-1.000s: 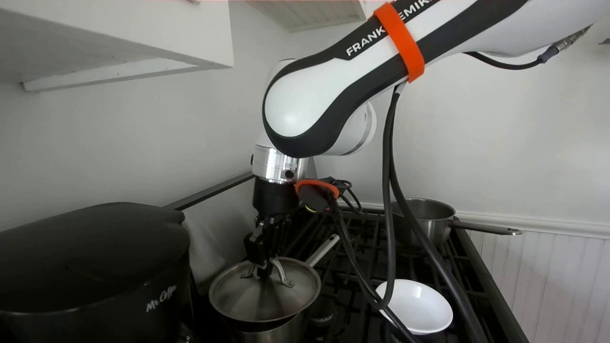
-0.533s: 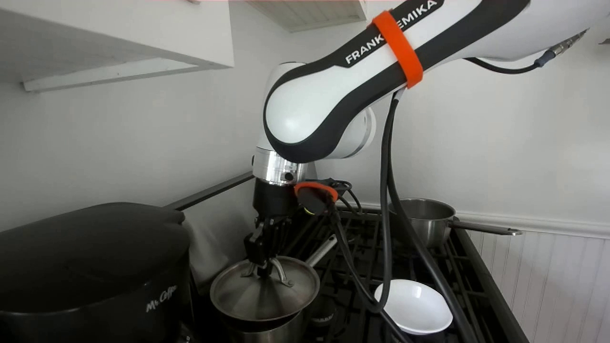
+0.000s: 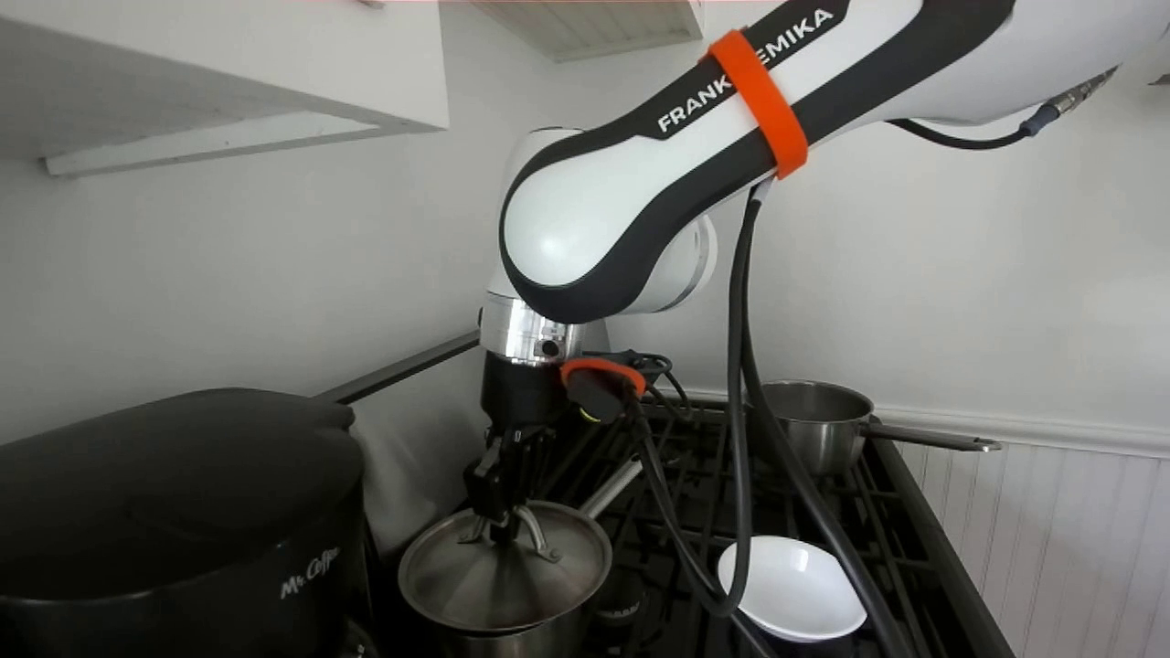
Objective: Remove the lid from the pot on the right and put it on the other pot on the left
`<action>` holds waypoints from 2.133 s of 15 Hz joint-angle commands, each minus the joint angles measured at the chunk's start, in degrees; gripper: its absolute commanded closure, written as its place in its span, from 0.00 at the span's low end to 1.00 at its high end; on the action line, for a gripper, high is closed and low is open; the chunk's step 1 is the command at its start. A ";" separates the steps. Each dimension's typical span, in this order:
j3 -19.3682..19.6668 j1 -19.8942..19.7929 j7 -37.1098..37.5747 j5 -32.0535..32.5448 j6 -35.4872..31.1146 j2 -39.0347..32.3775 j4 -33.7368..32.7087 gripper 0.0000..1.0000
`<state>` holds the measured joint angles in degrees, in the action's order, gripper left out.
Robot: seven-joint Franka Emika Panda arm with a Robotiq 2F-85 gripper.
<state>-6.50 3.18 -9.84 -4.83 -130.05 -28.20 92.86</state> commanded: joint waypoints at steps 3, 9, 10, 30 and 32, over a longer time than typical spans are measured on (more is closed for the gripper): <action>-0.05 0.24 0.60 0.08 0.83 -0.66 -1.51 0.90; -0.16 0.07 0.36 -0.18 0.79 -0.64 -1.61 0.55; -0.14 0.08 0.37 -0.15 0.79 -0.59 -1.61 0.52; -2.72 -7.35 -24.32 -14.31 3.00 18.39 9.93 0.00; -1.95 -7.62 -26.38 -15.99 5.59 20.95 11.93 0.00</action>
<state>-9.12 -3.62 -32.59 -17.39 -127.74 -12.58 99.93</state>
